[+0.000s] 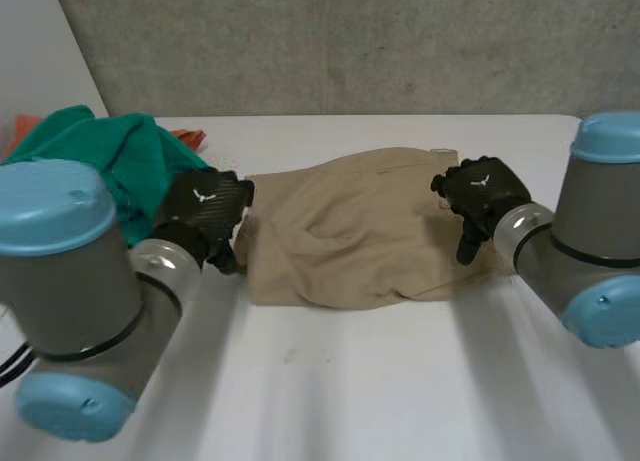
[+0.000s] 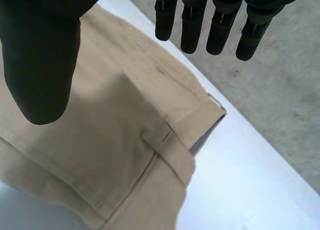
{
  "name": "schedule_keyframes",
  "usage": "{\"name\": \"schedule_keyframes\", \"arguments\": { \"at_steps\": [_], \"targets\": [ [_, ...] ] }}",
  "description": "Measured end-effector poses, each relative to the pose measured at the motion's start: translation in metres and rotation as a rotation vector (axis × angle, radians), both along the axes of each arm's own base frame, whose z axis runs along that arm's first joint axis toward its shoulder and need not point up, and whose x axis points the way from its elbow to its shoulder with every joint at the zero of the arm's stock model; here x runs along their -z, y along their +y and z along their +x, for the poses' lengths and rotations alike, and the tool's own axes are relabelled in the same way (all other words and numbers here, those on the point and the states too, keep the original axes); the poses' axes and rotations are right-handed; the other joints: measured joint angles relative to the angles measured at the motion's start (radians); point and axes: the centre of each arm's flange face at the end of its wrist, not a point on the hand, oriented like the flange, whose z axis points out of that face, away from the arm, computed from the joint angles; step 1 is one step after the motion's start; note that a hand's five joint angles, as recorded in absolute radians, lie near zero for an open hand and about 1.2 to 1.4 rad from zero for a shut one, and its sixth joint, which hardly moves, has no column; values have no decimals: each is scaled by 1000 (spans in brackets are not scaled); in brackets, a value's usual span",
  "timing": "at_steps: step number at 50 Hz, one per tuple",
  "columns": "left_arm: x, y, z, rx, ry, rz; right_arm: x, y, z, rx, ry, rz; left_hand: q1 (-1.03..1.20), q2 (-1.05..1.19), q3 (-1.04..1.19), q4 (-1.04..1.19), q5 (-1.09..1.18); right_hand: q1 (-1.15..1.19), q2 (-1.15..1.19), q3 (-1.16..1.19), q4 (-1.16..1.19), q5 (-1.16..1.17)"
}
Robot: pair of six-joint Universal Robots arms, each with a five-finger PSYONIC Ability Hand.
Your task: Fold the laundry.
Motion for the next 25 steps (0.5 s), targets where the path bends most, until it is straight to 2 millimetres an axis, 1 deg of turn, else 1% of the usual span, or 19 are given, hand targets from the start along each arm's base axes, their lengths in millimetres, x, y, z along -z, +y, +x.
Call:
{"name": "schedule_keyframes", "arguments": {
  "at_steps": [2, 5, 7, 9, 10, 11, 12, 15, 17, 20, 25],
  "targets": [
    [-4, 7, 4, 4, 4, -10, -7, 5, -3, -1, 4, -6, 0, 0, 0, 1, 0, 4, 2, 4, 5, 13],
    [-3, 17, 10, 7, -2, -5, -16, 13, -12, 4, 26, -6, 9, 10, 8, 13, 16, 68, 22, 74, 81, 113],
    [2, 24, 14, 9, -15, 12, -21, 18, -21, 10, 54, 0, 119, 114, 109, 124, 126, 126, 92, 130, 138, 170],
    [9, 30, 17, 14, -34, 34, -22, 23, -30, 12, 91, 14, 172, 158, 158, 172, 174, 188, 170, 194, 203, 232],
    [9, 30, 17, 14, -34, 34, -22, 23, -30, 12, 91, 14, 172, 158, 158, 172, 174, 188, 170, 194, 203, 232],
    [15, 33, 18, 20, -48, 51, -22, 23, -31, 12, 97, 16, 227, 217, 214, 227, 227, 201, 185, 207, 216, 241],
    [21, 37, 19, 30, -63, 67, -18, 28, -41, 7, 151, 42, 253, 244, 243, 257, 254, 244, 233, 253, 259, 283],
    [33, 42, 18, 64, -90, 103, -11, 33, -50, -8, 203, 72, 264, 263, 263, 275, 271, 307, 296, 315, 319, 345],
    [46, 43, 15, 101, -110, 139, -1, 38, -56, -30, 242, 102, 251, 255, 255, 268, 266, 314, 298, 325, 329, 354],
    [58, 41, 10, 134, -123, 171, 7, 40, -58, -53, 254, 112, 212, 224, 224, 229, 233, 313, 298, 325, 329, 354],
    [75, 27, -1, 166, -121, 185, 20, 37, -55, -89, 230, 61, 131, 132, 131, 139, 139, 301, 293, 304, 309, 325]
  ]
}}
